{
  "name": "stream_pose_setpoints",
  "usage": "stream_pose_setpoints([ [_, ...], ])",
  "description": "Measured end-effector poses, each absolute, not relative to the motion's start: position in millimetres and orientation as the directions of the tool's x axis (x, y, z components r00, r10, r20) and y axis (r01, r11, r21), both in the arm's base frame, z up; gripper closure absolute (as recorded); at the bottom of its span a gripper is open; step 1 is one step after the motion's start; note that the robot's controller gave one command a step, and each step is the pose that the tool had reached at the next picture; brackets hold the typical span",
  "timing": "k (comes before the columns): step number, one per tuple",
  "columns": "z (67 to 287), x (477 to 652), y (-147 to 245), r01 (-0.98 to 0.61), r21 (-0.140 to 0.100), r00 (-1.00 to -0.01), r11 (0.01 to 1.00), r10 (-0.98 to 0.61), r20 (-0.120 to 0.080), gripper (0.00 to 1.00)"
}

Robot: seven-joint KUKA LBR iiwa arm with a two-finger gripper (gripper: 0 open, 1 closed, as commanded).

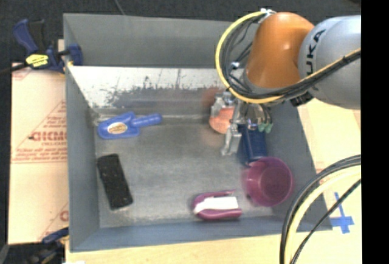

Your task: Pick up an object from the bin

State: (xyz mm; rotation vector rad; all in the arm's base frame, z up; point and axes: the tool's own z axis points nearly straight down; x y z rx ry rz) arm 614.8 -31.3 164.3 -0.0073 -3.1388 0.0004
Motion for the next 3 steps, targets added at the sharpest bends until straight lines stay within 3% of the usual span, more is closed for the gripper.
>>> stream_pose_setpoints([
  [1,169,616.0,-31,0.004,-0.001,-1.000,1.000,0.004,-0.005,0.00],
  [2,69,644.4,-67,0.182,0.000,-0.983,0.983,0.182,-0.004,0.00],
  [3,163,645.3,-53,0.191,0.003,-0.982,0.982,0.191,-0.019,0.00],
])
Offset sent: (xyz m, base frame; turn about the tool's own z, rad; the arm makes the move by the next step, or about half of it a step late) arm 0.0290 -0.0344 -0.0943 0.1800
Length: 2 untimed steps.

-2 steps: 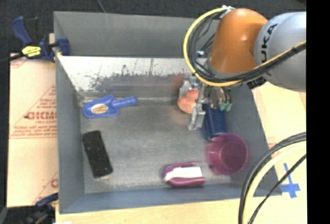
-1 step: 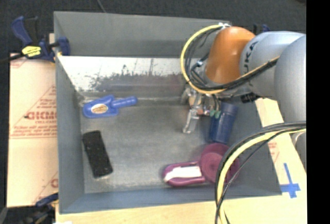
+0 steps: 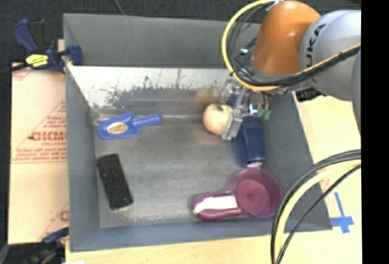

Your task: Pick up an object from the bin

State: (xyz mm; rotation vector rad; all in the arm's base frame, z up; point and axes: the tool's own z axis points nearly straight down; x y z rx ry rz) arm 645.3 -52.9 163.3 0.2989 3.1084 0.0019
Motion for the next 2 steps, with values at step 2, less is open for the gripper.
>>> stream_pose_setpoints([
  [2,77,651.9,-22,0.300,0.001,-0.954,0.954,0.300,-0.007,0.00],
])
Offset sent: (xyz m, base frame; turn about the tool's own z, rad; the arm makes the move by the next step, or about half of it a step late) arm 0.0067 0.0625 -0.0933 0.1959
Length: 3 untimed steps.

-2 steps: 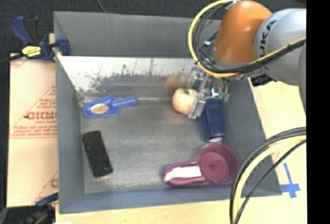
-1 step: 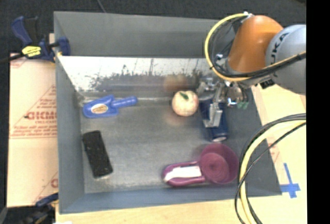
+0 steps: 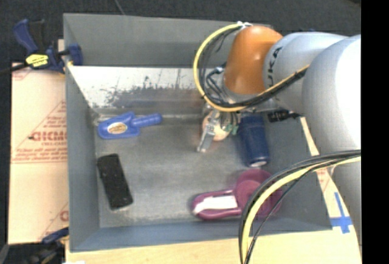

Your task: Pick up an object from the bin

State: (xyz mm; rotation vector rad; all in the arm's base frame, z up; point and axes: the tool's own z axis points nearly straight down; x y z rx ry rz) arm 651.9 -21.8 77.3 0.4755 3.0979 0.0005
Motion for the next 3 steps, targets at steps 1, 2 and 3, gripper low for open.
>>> stream_pose_setpoints([
  [1,71.3,634.5,-115.8,0.150,0.006,-0.989,0.989,0.150,-0.004,1.00],
  [2,71.4,634.6,-115.2,0.149,0.006,-0.989,0.989,0.149,-0.004,1.00],
  [3,76.2,634.5,-115.6,0.150,0.006,-0.989,0.989,0.150,-0.006,1.00],
])
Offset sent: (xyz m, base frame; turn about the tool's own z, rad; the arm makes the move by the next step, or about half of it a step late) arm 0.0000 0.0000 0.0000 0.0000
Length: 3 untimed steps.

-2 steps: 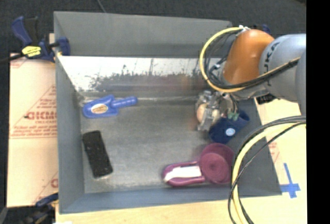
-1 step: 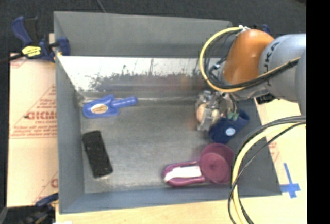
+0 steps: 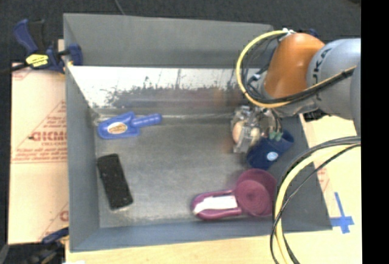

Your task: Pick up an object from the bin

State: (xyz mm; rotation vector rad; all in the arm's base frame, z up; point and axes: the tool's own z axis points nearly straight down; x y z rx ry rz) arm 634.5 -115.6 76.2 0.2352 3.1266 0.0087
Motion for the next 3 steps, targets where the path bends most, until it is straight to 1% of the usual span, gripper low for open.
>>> stream_pose_setpoints([
  [1,92,634.3,-116,0.150,0.006,-0.989,0.989,0.150,-0.005,1.00],
  [2,120,635.2,-117,0.150,0.006,-0.989,0.989,0.150,-0.008,1.00],
  [3,142,636.6,-117,0.150,0.006,-0.989,0.989,0.150,-0.015,1.00],
])
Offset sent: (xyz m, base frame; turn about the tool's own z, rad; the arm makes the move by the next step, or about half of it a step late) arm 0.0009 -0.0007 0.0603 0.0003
